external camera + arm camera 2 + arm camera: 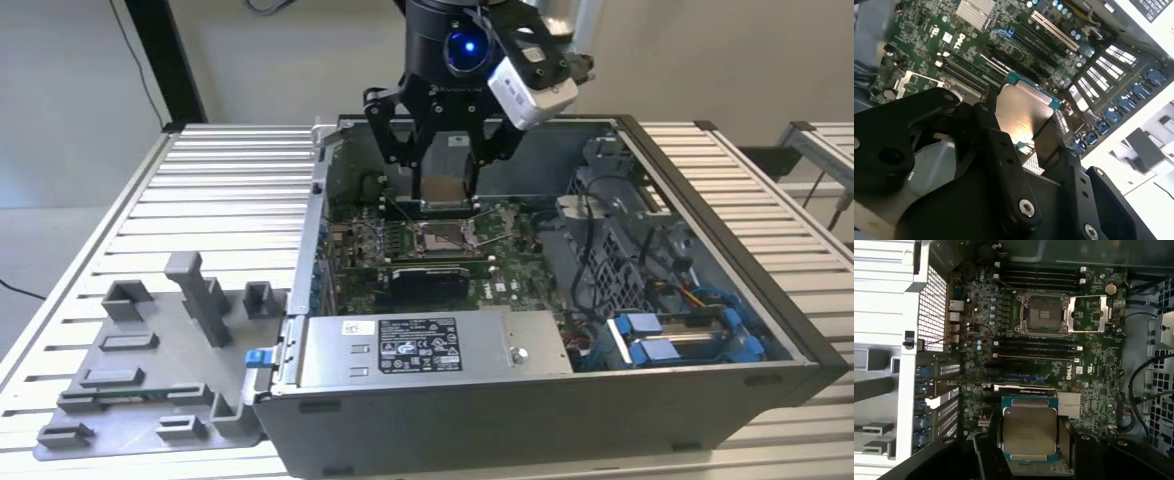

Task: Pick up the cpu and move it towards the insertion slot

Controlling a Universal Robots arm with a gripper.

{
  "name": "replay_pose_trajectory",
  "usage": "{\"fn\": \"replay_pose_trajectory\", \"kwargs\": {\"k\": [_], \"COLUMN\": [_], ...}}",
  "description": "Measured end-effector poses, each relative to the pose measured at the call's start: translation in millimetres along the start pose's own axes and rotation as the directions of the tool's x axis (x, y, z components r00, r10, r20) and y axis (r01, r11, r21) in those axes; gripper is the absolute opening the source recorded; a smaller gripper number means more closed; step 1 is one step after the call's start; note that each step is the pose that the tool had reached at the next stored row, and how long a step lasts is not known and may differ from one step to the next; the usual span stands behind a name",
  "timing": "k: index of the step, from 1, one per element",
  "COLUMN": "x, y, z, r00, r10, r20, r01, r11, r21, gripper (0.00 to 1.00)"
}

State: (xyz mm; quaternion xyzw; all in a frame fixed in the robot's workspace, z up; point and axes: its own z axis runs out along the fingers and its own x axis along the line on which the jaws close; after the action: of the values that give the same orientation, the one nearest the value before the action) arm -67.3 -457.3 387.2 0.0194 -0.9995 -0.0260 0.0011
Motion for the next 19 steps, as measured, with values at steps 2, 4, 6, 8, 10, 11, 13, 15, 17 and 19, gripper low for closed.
{"fn": "replay_pose_trajectory", "kwargs": {"k": [2, 4, 6, 8, 10, 11, 13, 15, 17, 19], "x": [-7.9, -15.8, -23.7, -31.8, -39.5, -44.4, -51.5, -58.2, -62.4, -62.4], "y": [0.0, 0.0, 0.0, 0.0, 0.0, -0.1, -0.3, -0.5, -0.7, -0.7], "z": [0.0, 0.0, -0.1, -0.1, 0.0, -0.1, -0.1, -0.1, -0.1, -0.1], "r00": [1.0000, 1.0000, 1.0000, 1.0000, 1.0000, 1.0000, 1.0000, 1.0000, 1.0000, 1.0000], "r10": [0.000, 0.000, 0.000, 0.000, 0.000, 0.000, 0.000, 0.000, 0.000, 0.000], "r20": [0.0000, 0.0000, 0.0000, 0.0000, 0.0000, 0.0000, 0.0000, 0.0000, -0.0001, -0.0001], "r01": [0.000, 0.000, 0.000, 0.000, 0.000, 0.000, 0.000, 0.000, 0.000, 0.000], "r11": [1.0000, 1.0000, 1.0000, 1.0000, 1.0000, 1.0000, 1.0000, 1.0000, 1.0000, 1.0000], "r21": [0.0000, 0.0001, 0.0001, 0.0000, 0.0000, 0.0000, 0.0000, 0.0000, 0.0001, 0.0000], "gripper": [0.00, 0.00, 0.00, 0.00, 0.00, 0.00, 0.00, 0.00, 0.00, 0.00]}}
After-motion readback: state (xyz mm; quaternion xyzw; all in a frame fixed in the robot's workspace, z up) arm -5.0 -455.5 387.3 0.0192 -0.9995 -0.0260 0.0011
